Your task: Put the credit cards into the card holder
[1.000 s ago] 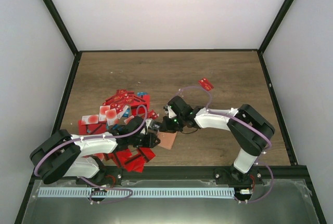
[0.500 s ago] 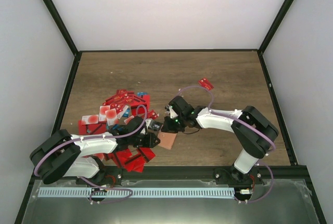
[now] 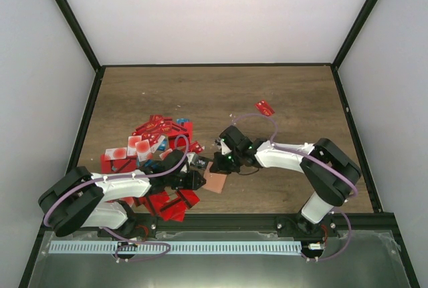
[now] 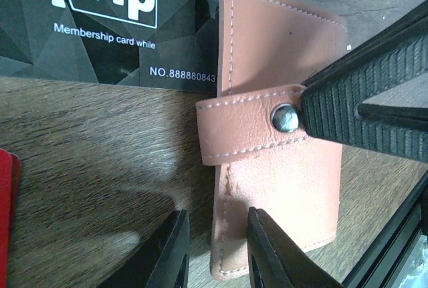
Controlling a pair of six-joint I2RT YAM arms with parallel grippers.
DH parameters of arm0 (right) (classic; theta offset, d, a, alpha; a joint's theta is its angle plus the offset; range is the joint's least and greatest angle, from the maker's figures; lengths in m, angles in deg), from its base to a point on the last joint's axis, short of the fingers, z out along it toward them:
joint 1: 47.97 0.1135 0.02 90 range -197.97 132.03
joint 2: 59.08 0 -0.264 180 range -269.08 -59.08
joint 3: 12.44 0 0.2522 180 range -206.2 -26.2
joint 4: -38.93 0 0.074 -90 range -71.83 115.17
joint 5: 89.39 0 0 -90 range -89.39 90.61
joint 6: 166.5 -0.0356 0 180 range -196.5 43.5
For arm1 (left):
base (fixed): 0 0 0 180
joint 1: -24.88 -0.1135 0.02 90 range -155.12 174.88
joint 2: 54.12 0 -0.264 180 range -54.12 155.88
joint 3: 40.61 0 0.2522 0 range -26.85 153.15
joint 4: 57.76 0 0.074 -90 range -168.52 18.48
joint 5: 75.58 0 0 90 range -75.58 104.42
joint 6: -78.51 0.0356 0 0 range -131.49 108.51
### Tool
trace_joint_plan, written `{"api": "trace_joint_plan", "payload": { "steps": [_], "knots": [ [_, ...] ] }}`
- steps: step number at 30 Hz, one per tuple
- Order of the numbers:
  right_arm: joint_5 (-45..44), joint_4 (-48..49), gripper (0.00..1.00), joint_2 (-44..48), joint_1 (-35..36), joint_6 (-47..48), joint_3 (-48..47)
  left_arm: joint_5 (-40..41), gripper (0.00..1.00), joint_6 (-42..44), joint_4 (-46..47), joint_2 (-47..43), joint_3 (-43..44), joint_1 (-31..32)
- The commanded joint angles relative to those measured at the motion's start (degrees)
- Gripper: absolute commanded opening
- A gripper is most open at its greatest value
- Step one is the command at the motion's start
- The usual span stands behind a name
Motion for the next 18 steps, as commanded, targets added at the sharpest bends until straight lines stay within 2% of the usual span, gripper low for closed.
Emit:
{"api": "trace_joint_plan", "payload": {
  "steps": [1,13,18],
  "knots": [
    [1.4,0.1,0.01,1.4,0.3,-2.0,1.5,2.6,0.27,-0.7,-3.8,0.6,-0.6,0.0],
    [1.3,-0.1,0.01,1.4,0.3,-4.1,3.2,3.6,0.26,-2.1,-3.9,1.6,-0.5,0.1],
    [0.8,-0.9,0.01,2.9,0.3,-4.0,3.4,4.5,0.26,-2.3,-5.6,-0.6,1.3,0.0]
  ]
}}
